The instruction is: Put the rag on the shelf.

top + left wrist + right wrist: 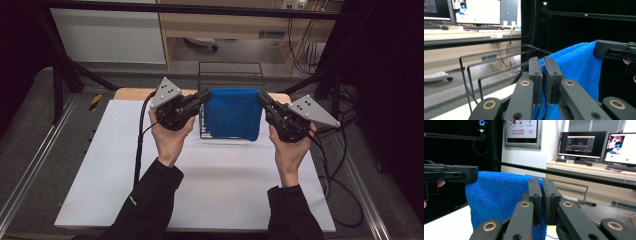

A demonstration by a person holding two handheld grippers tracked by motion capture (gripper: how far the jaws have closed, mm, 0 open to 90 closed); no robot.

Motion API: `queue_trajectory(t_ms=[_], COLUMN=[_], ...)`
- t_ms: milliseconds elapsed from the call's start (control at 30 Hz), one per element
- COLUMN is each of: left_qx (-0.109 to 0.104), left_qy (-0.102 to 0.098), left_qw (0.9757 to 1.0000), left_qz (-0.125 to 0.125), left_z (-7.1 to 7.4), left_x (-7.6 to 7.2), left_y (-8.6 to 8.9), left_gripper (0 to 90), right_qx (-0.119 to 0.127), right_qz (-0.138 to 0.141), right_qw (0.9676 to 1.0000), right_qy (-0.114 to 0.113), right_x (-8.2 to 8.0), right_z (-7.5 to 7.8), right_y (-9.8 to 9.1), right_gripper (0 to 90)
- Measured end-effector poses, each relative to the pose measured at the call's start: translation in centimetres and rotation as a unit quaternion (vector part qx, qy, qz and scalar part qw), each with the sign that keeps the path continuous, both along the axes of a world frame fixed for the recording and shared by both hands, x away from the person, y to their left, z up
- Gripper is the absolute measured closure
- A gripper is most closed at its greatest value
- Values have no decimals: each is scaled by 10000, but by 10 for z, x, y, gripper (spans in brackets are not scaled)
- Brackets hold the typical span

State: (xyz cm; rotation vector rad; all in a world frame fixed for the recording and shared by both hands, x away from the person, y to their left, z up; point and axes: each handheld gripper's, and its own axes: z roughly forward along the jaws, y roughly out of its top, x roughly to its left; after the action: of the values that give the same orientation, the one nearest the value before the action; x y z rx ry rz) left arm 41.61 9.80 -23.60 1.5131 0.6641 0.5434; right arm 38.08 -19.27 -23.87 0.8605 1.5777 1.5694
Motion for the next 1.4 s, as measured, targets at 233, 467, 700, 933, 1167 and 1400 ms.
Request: queue_trajectory(t_ms=[233, 467, 700, 933, 1167, 1400], left_qx=[-96, -184, -209, -250, -218, -259], left_qy=[-103, -192, -218, -259, -325, -345], left_qw=[9999, 9996, 9995, 9991, 9989, 9987], left_qz=[52, 89, 134, 201, 265, 284], left_z=[11, 21, 32, 44, 55, 63], left_x=[6, 13, 21, 28, 35, 41], left_y=[-1, -3, -4, -5, -5, -6], left_gripper=[851, 851, 851, 851, 851, 851], right_qx=[-16, 5, 12, 49, 138, 175], right_qz=[-58, -123, -176, -198, -224, -243], right_qw=[9999, 9995, 9992, 9989, 9985, 9981], right_qy=[-149, -281, -354, -424, -476, -535], right_x=[6, 11, 19, 28, 37, 43], right_z=[13, 24, 33, 43, 50, 60], right_y=[2, 2, 3, 4, 5, 5], right_gripper=[866, 867, 867, 866, 867, 867])
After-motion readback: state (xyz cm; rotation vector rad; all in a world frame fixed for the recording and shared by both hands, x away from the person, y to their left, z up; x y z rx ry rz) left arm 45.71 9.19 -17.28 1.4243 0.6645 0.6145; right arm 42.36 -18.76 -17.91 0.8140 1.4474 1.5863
